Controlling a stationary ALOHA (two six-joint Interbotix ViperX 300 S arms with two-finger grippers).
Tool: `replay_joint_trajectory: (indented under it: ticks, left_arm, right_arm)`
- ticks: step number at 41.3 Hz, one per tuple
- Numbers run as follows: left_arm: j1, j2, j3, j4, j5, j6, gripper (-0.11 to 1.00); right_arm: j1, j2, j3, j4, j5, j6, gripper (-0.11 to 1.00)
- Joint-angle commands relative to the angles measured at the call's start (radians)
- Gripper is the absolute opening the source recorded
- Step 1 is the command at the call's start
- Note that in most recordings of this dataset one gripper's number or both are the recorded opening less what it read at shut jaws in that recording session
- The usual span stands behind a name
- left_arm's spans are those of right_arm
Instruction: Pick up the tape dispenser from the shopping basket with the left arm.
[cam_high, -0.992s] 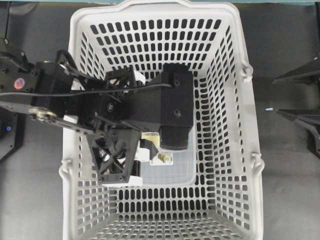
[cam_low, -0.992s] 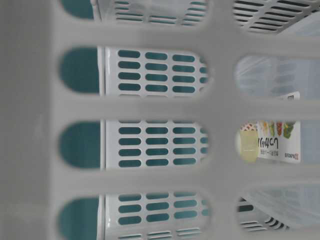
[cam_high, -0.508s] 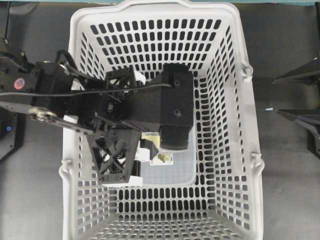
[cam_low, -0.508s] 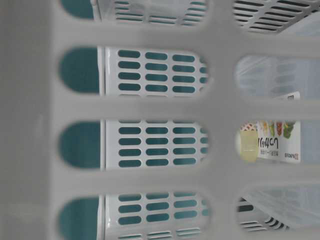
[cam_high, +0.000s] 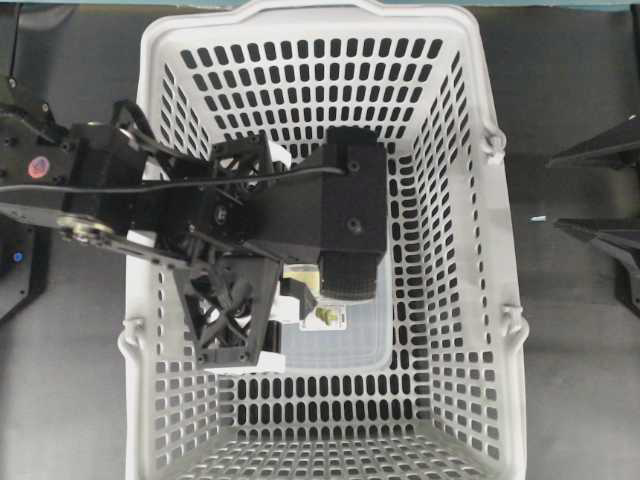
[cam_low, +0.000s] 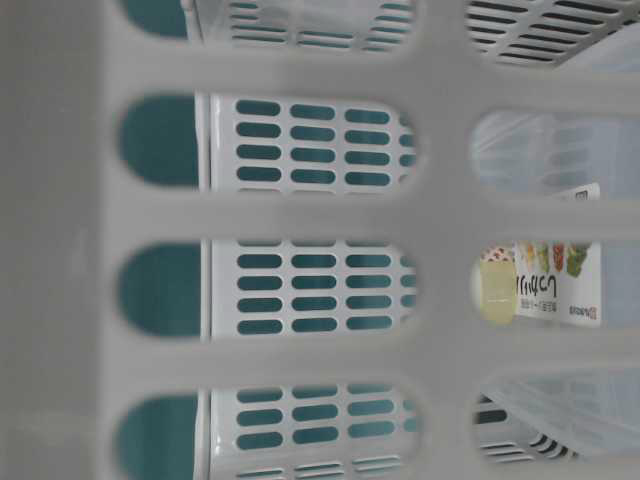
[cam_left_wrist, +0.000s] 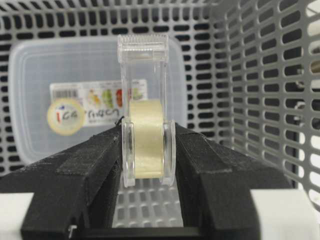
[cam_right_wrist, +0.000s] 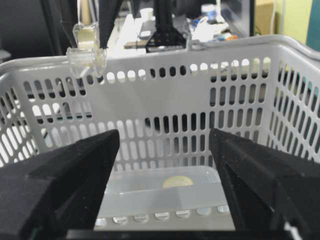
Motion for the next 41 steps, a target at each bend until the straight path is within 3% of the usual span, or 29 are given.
replay_joint_trajectory:
  ticks: [1,41]
  left_arm:
    - [0.000,-0.014,-0.021,0.003,-0.008,0.000,0.29]
    - [-0.005,-0.002,-0.002,0.003,-0.063,-0.008,0.29]
  right_arm:
    - [0.000,0.005,-0.011,0.005,-0.003,0.000,0.70]
    - [0.014,-0.003,-0.009,0.003,-0.003,0.003,0.70]
